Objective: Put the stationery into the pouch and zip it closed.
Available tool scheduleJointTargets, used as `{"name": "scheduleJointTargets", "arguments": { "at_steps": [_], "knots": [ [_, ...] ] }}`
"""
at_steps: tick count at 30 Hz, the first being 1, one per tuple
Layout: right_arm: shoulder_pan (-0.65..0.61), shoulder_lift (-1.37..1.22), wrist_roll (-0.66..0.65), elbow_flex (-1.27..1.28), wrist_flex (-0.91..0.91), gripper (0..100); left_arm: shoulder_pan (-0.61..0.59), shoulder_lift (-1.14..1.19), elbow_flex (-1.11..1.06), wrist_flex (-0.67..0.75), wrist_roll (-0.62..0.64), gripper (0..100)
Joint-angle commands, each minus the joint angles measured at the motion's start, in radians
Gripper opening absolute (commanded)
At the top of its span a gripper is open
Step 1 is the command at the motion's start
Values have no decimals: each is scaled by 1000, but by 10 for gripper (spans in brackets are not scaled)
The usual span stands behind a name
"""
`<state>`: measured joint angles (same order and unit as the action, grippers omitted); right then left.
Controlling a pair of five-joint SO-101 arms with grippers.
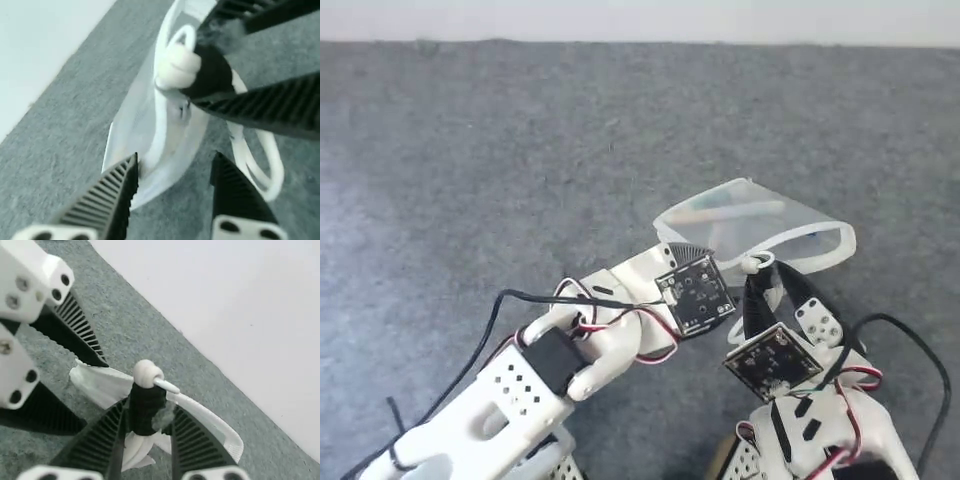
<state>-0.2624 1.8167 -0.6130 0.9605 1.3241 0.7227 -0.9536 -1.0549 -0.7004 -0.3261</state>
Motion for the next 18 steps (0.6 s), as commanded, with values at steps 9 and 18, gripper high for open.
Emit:
{"name": "scheduleJointTargets", "arguments": {
  "at_steps": [9,18],
  "knots": [
    [8,1,14,-54,-24,6,6,-20,-102,256,14,126],
    [8,1,48,-54,-31,6,8,-17,-137,339,14,95]
  ]
}}
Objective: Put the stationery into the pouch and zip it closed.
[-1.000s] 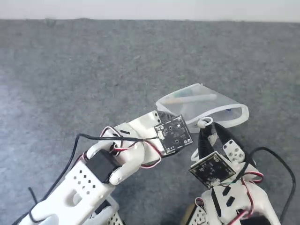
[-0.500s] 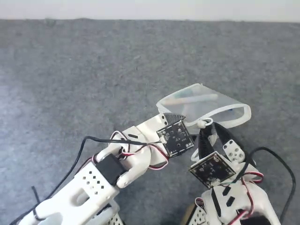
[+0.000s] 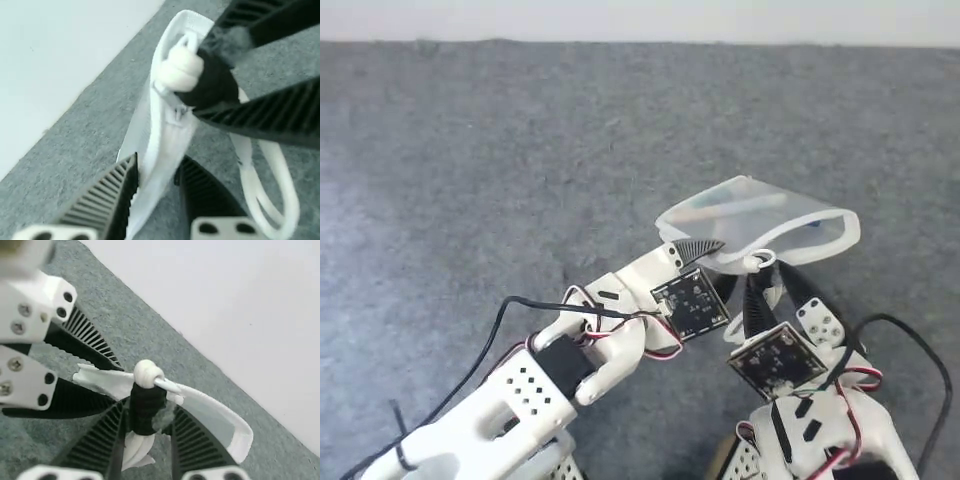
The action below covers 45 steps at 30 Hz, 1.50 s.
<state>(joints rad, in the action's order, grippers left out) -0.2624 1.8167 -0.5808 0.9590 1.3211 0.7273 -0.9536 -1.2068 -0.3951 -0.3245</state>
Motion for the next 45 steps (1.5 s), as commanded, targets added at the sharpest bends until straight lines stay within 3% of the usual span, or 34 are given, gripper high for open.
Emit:
{"name": "scheduleJointTargets", "arguments": {
  "at_steps": [1,6,17,20,25,35,41,45],
  "knots": [
    [8,1,15,-52,-28,6,3,-14,15,34,12,92],
    [12,1,66,-52,-51,6,3,-20,15,28,12,4],
    [22,-1,213,6,-188,6,-3,-21,36,-92,11,9],
    [76,-2,241,15,-209,6,-3,-21,35,-95,8,9],
    [165,-5,258,17,-248,7,-3,-21,33,-115,8,9],
    [180,-5,258,103,-341,7,-3,-21,33,-124,9,9],
    [292,-5,321,110,-378,7,-3,-21,33,-129,11,9],
    [295,-5,321,114,-378,7,-3,-21,33,-129,11,9]
  ]
}}
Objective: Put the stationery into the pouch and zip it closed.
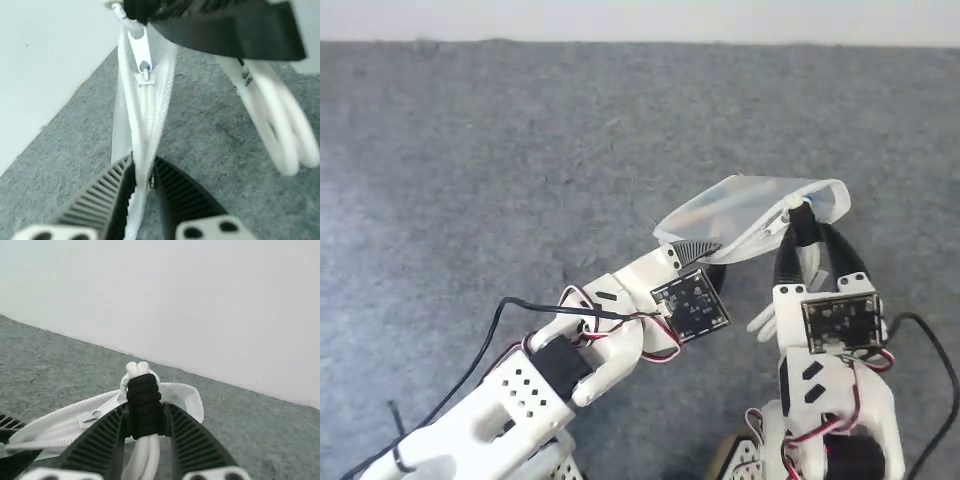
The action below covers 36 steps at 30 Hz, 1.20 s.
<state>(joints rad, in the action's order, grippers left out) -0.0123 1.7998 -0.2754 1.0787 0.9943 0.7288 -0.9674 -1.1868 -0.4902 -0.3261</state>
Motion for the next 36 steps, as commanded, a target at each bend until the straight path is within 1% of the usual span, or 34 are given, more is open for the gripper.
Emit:
{"name": "scheduleJointTargets", "arguments": {
  "at_steps": [1,6,12,21,26,34,36],
  "knots": [
    [45,12,15,-6,-51,7,-5,-8,13,-34,12,9],
    [50,10,15,-6,-51,7,-5,-8,13,-34,12,9],
    [54,10,12,40,-111,7,-5,-8,12,-34,14,9],
    [56,10,8,41,-116,6,-6,-8,12,-44,14,9],
    [125,10,15,43,-136,6,-6,-8,12,-49,14,9],
    [136,10,15,43,-136,6,-6,-8,12,-49,15,9],
    [136,10,15,43,-136,6,-8,-8,12,-57,41,9]
  ]
}}
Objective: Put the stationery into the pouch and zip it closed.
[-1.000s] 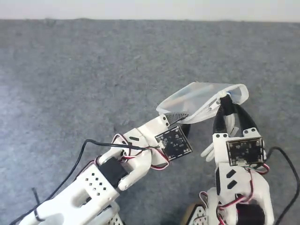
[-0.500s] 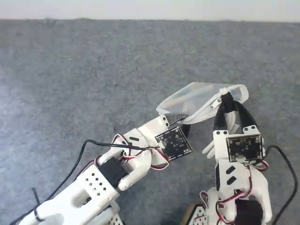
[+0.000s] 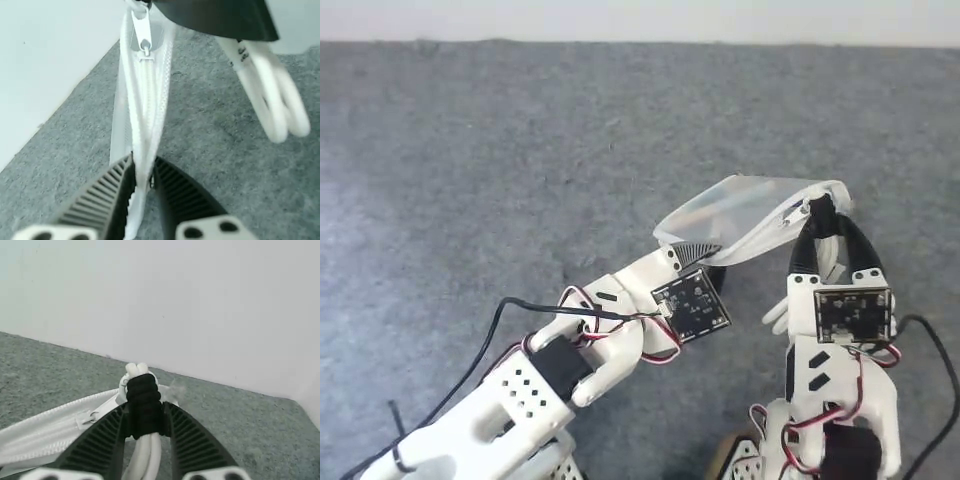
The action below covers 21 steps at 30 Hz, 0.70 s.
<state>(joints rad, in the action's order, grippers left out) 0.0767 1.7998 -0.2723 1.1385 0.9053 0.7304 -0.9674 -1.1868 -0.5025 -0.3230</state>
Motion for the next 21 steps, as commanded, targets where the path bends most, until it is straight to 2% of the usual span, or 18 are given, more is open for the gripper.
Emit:
{"name": "scheduleJointTargets", "arguments": {
  "at_steps": [1,11,17,21],
  "knots": [
    [47,10,12,-17,-47,6,-17,-8,12,-44,48,9],
    [48,10,25,-15,-47,6,-84,-8,15,-43,52,9],
    [136,10,72,-15,-70,6,-91,-9,13,-48,52,9],
    [142,10,74,-15,-71,6,-107,-9,19,-61,52,9]
  ]
}}
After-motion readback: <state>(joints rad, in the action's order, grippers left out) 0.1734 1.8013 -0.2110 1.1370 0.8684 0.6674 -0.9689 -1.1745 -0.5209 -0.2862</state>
